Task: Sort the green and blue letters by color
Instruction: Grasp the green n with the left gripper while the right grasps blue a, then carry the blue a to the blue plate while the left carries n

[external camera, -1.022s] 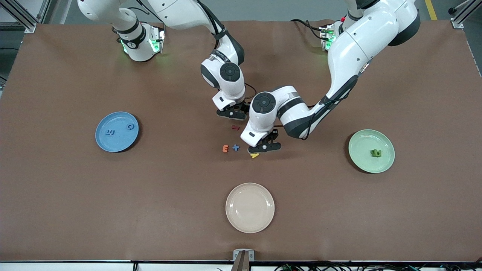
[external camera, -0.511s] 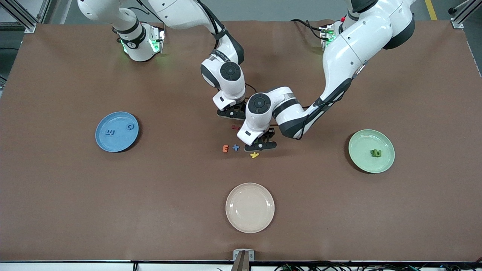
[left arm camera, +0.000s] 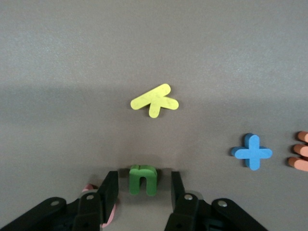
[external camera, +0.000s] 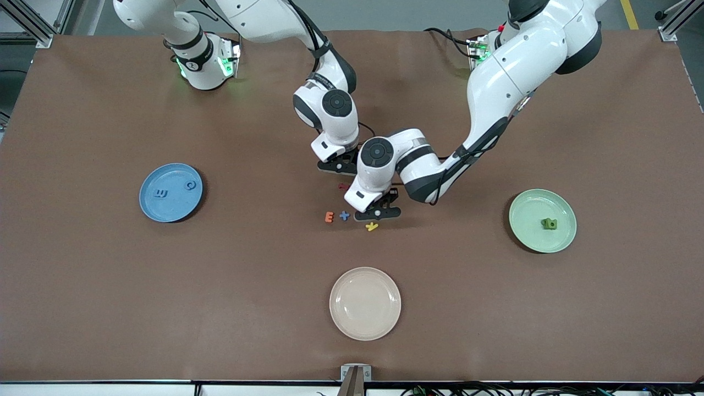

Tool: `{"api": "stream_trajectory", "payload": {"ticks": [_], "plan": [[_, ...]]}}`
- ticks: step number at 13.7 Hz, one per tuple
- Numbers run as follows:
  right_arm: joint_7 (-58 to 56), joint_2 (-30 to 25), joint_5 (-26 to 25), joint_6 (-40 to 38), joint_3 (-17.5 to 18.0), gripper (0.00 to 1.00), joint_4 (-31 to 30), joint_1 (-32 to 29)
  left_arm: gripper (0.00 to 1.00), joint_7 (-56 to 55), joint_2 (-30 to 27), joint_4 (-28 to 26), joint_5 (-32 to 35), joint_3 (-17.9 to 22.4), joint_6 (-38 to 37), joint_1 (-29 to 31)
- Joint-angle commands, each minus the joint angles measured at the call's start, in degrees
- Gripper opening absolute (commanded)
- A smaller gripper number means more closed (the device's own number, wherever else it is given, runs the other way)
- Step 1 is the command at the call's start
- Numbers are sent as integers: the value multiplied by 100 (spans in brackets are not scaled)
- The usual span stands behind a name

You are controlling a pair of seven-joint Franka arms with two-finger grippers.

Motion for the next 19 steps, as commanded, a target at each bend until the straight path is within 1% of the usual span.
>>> {"api": "stream_trajectory", "payload": {"ticks": [1, 2, 4, 5, 6, 7, 9, 11, 13, 16, 19], "plan": [[123, 241, -153, 72, -97, 52, 209, 59, 49, 71, 67, 139, 14, 68, 14, -87], [123, 250, -153, 72, -97, 49, 209, 59, 48, 71, 76, 139, 14, 68, 14, -87], [123, 241, -171, 63, -97, 34, 209, 50, 45, 71, 76, 139, 14, 76, 23, -87], [123, 241, -171, 54, -97, 21, 209, 41, 43, 80, 76, 139, 14, 120, 23, -87], [132, 241, -171, 45, -97, 5, 218, 32, 40, 80, 76, 139, 14, 138, 84, -87], [132, 232, -162, 37, -97, 1, 218, 6, 39, 72, 76, 139, 22, 138, 189, -87], [105, 206, -153, -16, -97, 0, 218, -29, 32, 71, 76, 139, 23, 138, 243, -86], [61, 171, -162, -69, -115, 0, 218, -91, 19, 19, 76, 139, -30, 138, 243, -87], [-9, 92, -171, -296, -141, 0, 244, -117, 5, 1, 41, 139, -30, 138, 234, -69], [-490, -40, -179, -656, -299, 0, 253, -135, 3, 10, -99, 121, -30, 129, 217, 80], [-1009, -285, -171, -1262, -597, 0, 218, -135, 3, 10, -372, 104, -48, 68, 155, 352]]}}
